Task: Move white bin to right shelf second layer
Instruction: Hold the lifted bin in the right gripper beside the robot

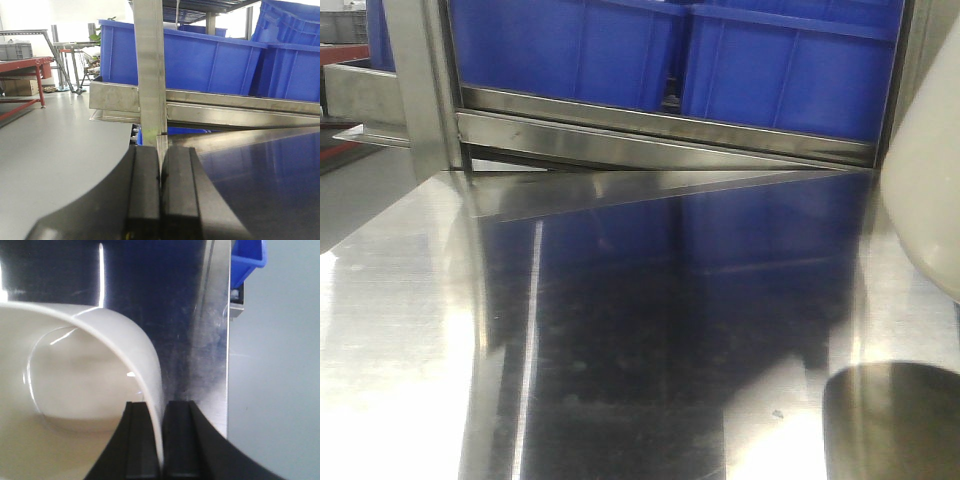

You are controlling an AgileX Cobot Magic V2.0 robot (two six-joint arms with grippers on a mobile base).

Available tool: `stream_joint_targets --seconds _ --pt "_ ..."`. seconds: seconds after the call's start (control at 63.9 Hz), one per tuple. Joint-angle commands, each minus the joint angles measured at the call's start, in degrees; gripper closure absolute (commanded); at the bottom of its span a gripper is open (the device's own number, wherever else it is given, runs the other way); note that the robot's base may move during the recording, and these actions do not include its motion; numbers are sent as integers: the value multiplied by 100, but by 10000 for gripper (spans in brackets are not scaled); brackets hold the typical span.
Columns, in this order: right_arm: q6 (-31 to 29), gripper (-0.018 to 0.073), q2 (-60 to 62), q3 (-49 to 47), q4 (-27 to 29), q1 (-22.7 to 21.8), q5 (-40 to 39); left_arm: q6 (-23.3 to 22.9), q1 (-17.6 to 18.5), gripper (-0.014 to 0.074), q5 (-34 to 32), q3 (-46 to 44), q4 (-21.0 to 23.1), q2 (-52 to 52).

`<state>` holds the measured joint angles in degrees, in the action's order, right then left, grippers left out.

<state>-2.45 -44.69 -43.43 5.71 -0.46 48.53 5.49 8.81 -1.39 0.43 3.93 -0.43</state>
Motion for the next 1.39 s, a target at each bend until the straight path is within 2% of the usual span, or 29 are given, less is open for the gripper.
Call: stream_joint_targets --seconds 0.0,0.266,1.378 --pt "-67 472 406 7 89 -38 -494 -43 0 512 -474 190 19 -86" --pt "-67 472 911 97 89 -38 -500 -43 0 512 -474 190 19 -86" --pt "-67 472 910 97 89 -38 -467 -43 0 512 -474 190 19 -86"
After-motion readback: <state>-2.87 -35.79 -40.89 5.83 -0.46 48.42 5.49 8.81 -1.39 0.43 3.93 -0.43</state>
